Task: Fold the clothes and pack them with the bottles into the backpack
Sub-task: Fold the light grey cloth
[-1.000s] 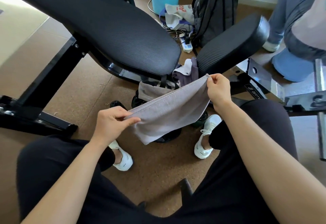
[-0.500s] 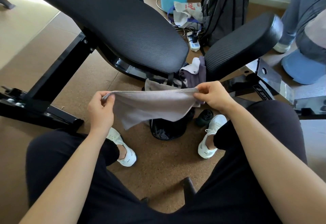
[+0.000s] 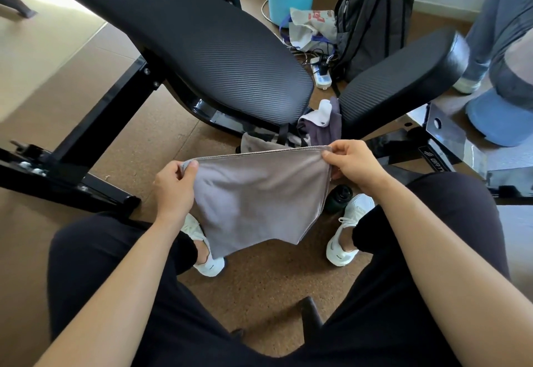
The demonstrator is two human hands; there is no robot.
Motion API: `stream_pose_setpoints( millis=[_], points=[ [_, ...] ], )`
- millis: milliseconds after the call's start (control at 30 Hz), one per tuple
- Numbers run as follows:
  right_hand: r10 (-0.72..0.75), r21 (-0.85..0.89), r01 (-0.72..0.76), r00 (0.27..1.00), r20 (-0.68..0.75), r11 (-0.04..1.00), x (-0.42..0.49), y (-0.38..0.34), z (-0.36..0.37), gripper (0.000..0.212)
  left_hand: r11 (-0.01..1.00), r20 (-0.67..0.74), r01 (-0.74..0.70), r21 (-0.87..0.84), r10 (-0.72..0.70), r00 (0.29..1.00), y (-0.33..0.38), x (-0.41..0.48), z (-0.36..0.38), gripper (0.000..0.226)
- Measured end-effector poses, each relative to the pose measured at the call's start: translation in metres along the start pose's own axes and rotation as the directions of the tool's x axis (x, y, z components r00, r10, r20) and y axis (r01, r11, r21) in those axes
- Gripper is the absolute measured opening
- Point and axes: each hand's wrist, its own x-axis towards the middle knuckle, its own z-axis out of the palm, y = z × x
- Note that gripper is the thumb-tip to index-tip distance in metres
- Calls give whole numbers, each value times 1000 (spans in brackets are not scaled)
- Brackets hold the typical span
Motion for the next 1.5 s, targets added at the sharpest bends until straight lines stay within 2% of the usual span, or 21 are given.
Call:
stream_pose_setpoints(
  millis=[200,333,533,600,700,767,867,1000,1067,1167,1200,1267,1367,1500],
  points=[
    [2,103,3,999,-48,995,-11,-9,12,15,994,54,43,-97,-37,998,7,-7,5,38],
    [-46,162,33,996,78,986,-30,-17,28,12,983,251,-23,-180,68,966,19,-21,11,35],
    [-140,155,98,946,292,983,-55,-25,57,8,949,465,-208,-236,298,833,39,-50,22,17],
    [-152,137,111,930,336,984,-60,-28,64,16,939,508,-230,-256,333,794,43,-57,27,10],
    [-168,137,125,911,377,983,-64,-30,67,15,928,555,-206,-311,353,753,48,-64,29,4],
    [-157,158,100,899,409,982,-65,-32,65,10,924,555,-188,-333,353,754,49,-64,28,3],
    [-156,201,74,891,426,977,-64,-32,62,28,919,538,-150,-366,341,771,51,-61,26,5],
    [-321,106,303,898,302,947,-65,-28,69,21,916,574,-125,-381,341,745,55,-65,28,8],
    [-410,53,409,883,231,911,-64,-31,69,33,916,594,-118,-383,342,728,56,-65,29,9],
    [-488,-46,526,815,313,849,-57,-34,65,62,909,602,-118,-399,357,714,56,-62,28,10],
    [-464,-94,525,811,356,846,-55,-34,64,61,906,593,-130,-402,366,717,56,-62,29,11],
    [-403,-157,484,837,370,861,-51,-32,62,39,898,569,-149,-415,383,728,56,-63,30,16],
    [-364,-97,412,875,319,906,-49,-32,60,7,899,581,-141,-415,381,719,51,-61,30,29],
    [-375,46,379,880,290,924,-51,-36,54,4,936,674,-225,-270,351,650,38,-60,39,33]
  ],
)
